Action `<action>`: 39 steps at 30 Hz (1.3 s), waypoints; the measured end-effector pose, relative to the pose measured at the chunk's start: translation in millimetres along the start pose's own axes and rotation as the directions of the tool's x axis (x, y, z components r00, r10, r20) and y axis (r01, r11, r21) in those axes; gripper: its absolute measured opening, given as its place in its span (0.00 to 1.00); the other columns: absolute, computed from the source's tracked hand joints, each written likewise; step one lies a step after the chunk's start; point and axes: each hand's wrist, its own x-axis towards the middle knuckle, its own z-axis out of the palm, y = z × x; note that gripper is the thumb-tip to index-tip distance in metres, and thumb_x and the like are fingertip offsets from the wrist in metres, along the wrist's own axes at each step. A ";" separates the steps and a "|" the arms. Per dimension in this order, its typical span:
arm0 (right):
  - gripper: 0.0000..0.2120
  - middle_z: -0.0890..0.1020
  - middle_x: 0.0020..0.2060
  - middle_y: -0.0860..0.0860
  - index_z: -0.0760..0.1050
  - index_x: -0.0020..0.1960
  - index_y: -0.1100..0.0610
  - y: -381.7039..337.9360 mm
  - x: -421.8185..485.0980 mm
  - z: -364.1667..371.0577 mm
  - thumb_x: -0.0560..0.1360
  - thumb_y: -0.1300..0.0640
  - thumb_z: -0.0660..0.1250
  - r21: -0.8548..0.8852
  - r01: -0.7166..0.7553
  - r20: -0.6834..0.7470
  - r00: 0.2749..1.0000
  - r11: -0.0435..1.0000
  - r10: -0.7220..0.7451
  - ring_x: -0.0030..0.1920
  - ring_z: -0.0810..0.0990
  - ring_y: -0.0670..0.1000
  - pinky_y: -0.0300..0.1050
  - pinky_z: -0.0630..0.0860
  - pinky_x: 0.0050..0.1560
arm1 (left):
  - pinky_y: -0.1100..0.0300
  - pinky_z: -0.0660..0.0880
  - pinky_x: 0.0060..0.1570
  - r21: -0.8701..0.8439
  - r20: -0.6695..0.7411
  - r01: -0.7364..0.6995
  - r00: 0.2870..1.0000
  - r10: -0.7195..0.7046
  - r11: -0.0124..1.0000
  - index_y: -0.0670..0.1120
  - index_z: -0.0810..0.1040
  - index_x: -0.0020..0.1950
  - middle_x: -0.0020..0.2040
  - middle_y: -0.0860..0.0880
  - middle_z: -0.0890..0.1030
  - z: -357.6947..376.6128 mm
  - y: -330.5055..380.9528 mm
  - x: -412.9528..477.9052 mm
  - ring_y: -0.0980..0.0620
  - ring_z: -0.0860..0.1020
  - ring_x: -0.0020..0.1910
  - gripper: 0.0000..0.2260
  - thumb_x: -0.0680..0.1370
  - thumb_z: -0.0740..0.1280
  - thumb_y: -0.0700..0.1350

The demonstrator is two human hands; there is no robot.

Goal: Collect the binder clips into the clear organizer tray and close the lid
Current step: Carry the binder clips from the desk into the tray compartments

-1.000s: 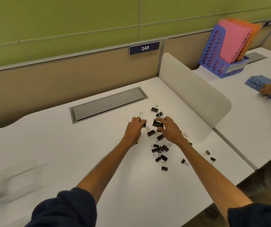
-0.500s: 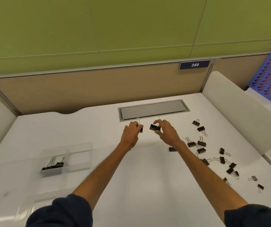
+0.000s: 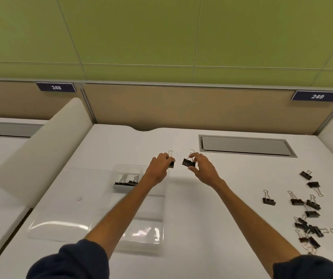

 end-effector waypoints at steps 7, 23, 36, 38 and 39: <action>0.20 0.78 0.49 0.47 0.67 0.65 0.50 -59.7 26.2 61.9 0.75 0.51 0.70 0.051 0.079 0.107 0.991 0.996 -0.084 0.49 0.73 0.49 0.46 0.71 0.48 | 0.54 0.67 0.50 0.012 0.061 0.124 0.990 -0.125 0.992 0.49 0.72 0.66 0.61 0.46 0.72 -14.2 -79.3 -56.2 0.45 0.70 0.58 0.22 0.75 0.61 0.31; 0.24 0.78 0.44 0.39 0.67 0.62 0.47 -127.9 38.6 148.3 0.71 0.48 0.74 0.156 0.109 0.225 0.964 0.982 -0.142 0.48 0.73 0.46 0.47 0.71 0.47 | 0.52 0.68 0.49 0.076 0.144 0.156 0.976 -0.165 0.985 0.49 0.70 0.68 0.62 0.46 0.72 -14.8 -158.0 -125.6 0.44 0.72 0.58 0.21 0.78 0.61 0.34; 0.15 0.81 0.48 0.43 0.72 0.61 0.50 -124.7 32.3 148.8 0.77 0.47 0.66 0.129 0.099 0.191 0.974 0.987 -0.122 0.48 0.73 0.46 0.44 0.70 0.48 | 0.51 0.67 0.54 0.090 0.097 0.220 0.969 -0.229 0.971 0.48 0.67 0.70 0.66 0.46 0.70 -6.9 -157.0 -124.7 0.45 0.70 0.61 0.19 0.79 0.59 0.39; 0.14 0.82 0.47 0.44 0.73 0.60 0.50 -121.5 32.5 143.1 0.77 0.47 0.67 0.144 0.075 0.166 0.981 0.987 -0.099 0.47 0.74 0.47 0.45 0.72 0.49 | 0.51 0.67 0.54 0.089 0.071 0.222 0.971 -0.229 0.971 0.48 0.67 0.70 0.66 0.46 0.70 -7.9 -152.6 -119.1 0.45 0.70 0.62 0.19 0.79 0.58 0.38; 0.13 0.82 0.46 0.43 0.73 0.60 0.50 -118.7 32.1 140.1 0.77 0.48 0.67 0.151 0.060 0.153 0.985 0.987 -0.084 0.47 0.74 0.46 0.45 0.72 0.49 | 0.51 0.67 0.54 0.084 0.063 0.221 0.972 -0.227 0.972 0.48 0.67 0.70 0.66 0.46 0.70 -8.7 -149.7 -116.1 0.45 0.70 0.63 0.18 0.79 0.58 0.39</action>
